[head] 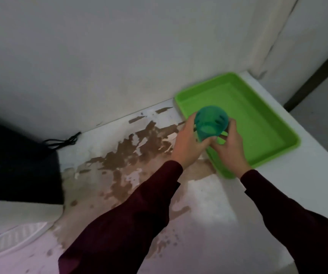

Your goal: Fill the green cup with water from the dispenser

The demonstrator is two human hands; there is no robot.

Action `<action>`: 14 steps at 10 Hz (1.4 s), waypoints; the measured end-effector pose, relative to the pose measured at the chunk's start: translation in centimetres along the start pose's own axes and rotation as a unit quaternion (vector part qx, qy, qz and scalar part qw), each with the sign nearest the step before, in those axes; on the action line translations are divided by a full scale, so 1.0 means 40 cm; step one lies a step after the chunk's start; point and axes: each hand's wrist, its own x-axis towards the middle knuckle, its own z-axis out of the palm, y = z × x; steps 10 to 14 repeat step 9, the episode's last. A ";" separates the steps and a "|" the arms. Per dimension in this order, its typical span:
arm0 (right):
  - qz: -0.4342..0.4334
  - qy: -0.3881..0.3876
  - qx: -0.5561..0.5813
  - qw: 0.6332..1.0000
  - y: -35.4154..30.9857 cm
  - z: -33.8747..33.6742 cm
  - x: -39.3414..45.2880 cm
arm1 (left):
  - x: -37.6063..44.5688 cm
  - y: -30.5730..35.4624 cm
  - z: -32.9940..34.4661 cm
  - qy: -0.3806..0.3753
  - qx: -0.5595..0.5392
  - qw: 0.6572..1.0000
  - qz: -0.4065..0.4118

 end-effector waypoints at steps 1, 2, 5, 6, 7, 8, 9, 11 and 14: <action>0.008 0.000 -0.013 1.000 0.062 -0.060 0.083 | 0.090 -0.007 0.070 -0.027 0.001 0.999 -0.023; 0.030 0.001 -0.006 1.000 0.116 -0.093 0.144 | 0.156 -0.019 0.126 -0.050 -0.001 0.998 -0.040; 0.062 0.009 0.028 0.998 0.184 -0.111 0.187 | 0.237 -0.037 0.184 -0.075 0.024 0.996 -0.049; 0.074 0.010 0.031 0.997 0.179 -0.108 0.178 | 0.230 -0.039 0.177 -0.081 0.029 0.994 -0.060; 0.098 0.018 0.019 0.995 0.166 -0.105 0.145 | 0.196 -0.026 0.147 -0.088 0.049 0.992 -0.069; 0.136 0.061 -0.004 0.989 0.129 -0.101 0.090 | 0.141 -0.006 0.087 -0.085 0.064 0.993 -0.046; 0.115 0.123 -0.023 0.985 0.049 -0.052 -0.006 | 0.063 0.009 -0.004 -0.067 0.099 0.993 -0.015; 0.115 0.123 -0.023 0.985 0.049 -0.052 -0.006 | 0.063 0.009 -0.004 -0.067 0.099 0.993 -0.015; 0.115 0.123 -0.023 0.985 0.049 -0.052 -0.006 | 0.063 0.009 -0.004 -0.067 0.099 0.993 -0.015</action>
